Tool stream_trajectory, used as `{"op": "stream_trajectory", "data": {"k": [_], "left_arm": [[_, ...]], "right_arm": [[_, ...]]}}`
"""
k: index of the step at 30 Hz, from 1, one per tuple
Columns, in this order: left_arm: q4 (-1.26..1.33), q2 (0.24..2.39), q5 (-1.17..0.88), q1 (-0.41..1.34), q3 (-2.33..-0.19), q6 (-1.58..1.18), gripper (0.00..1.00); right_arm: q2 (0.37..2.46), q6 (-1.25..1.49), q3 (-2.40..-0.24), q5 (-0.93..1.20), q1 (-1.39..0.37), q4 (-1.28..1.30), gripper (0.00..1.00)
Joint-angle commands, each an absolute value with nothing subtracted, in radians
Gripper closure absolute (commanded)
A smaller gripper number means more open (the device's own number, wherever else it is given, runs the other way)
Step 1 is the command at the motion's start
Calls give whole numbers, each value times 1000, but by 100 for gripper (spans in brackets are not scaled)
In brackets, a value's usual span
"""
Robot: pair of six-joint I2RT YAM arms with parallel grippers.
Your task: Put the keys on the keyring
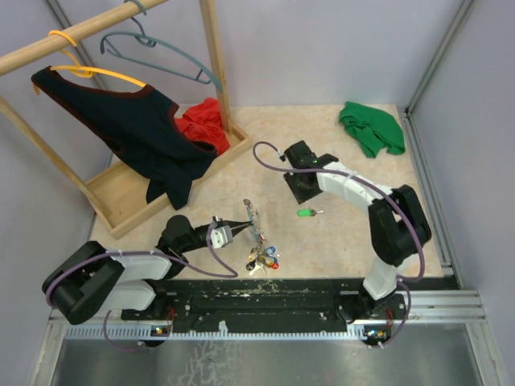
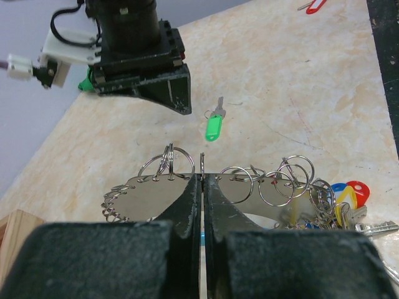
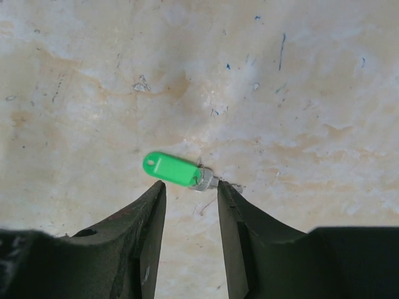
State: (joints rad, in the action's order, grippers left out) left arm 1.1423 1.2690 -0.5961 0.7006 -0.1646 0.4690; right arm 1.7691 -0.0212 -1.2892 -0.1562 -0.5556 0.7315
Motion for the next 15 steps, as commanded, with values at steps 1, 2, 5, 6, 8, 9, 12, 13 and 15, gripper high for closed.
{"op": "stream_trajectory", "data": {"k": [1, 2, 5, 6, 8, 9, 12, 13, 15], "left_arm": [[1169, 1251, -614, 703, -181, 457, 100], [1170, 1251, -612, 703, -181, 457, 100], [1172, 1253, -609, 702, -180, 457, 100], [1173, 1252, -608, 703, -180, 456, 100], [1173, 1254, -607, 702, -180, 456, 100], [1176, 1257, -607, 703, -180, 455, 100], [1184, 1262, -610, 703, -181, 453, 100], [1186, 1264, -612, 703, -181, 452, 100], [1187, 1261, -611, 703, -180, 450, 100]], "right_arm": [[1610, 79, -1159, -152, -566, 528, 61], [1584, 106, -1119, -142, -566, 491, 62], [1498, 189, -968, -122, -566, 339, 62], [1473, 215, -928, -127, -566, 295, 62], [1419, 259, -850, -163, -573, 204, 62], [1401, 272, -814, -190, -577, 153, 62], [1372, 314, -719, -270, -591, 44, 64], [1368, 327, -695, -308, -597, 18, 65], [1359, 349, -655, -364, -605, -33, 67]]}}
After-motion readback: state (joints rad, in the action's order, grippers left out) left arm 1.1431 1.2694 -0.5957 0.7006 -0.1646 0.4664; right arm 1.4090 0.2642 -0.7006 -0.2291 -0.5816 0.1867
